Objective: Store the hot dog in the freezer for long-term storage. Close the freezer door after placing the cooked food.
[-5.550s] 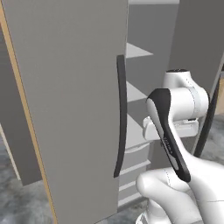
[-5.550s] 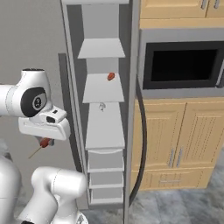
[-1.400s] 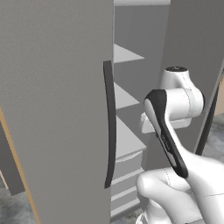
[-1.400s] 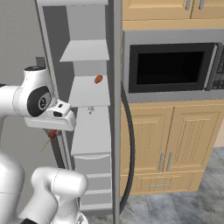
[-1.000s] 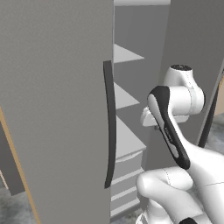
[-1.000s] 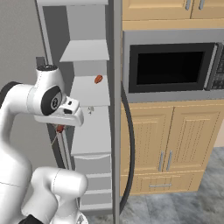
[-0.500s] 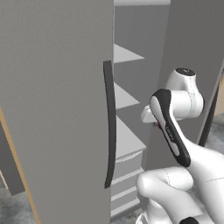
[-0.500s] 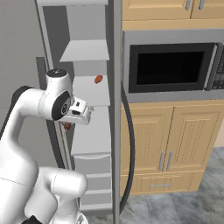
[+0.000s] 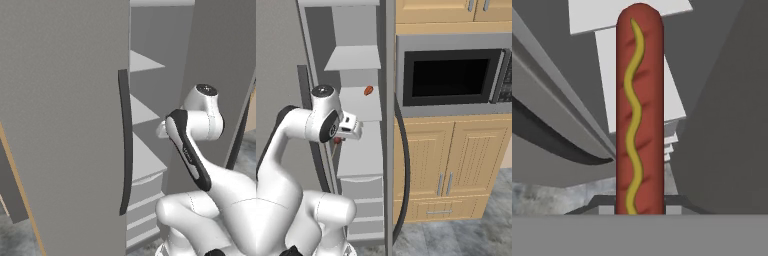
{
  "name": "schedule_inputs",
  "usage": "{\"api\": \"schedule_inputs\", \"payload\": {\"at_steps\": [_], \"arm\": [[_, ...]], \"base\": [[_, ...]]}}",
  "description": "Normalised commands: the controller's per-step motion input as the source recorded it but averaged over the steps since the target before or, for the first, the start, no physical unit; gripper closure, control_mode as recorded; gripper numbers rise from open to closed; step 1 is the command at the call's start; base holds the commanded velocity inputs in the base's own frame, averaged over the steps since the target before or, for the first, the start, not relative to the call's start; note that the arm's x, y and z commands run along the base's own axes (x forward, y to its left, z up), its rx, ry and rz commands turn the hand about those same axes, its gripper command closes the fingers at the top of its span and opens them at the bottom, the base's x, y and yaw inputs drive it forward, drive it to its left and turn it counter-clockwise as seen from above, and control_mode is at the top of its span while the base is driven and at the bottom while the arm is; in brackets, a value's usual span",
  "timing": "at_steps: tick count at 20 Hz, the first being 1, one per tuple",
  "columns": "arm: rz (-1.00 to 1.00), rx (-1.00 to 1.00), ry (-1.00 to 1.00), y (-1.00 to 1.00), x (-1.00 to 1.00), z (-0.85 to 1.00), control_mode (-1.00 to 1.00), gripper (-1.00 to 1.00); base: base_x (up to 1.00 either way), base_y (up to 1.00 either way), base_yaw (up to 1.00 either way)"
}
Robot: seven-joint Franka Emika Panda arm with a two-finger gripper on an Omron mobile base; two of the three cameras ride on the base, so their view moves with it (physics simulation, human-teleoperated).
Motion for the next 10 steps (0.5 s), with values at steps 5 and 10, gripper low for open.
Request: {"api": "schedule_inputs", "payload": {"at_steps": [5, 10], "arm": [[0.00, 0.00, 0.00, 0.01, 0.39, 0.00, -1.00, 1.00], [0.00, 0.03, 0.00, 0.00, 0.44, 0.00, -1.00, 1.00]], "base": [[0.00, 0.00, 0.00], [0.00, 0.00, 0.00]]}}
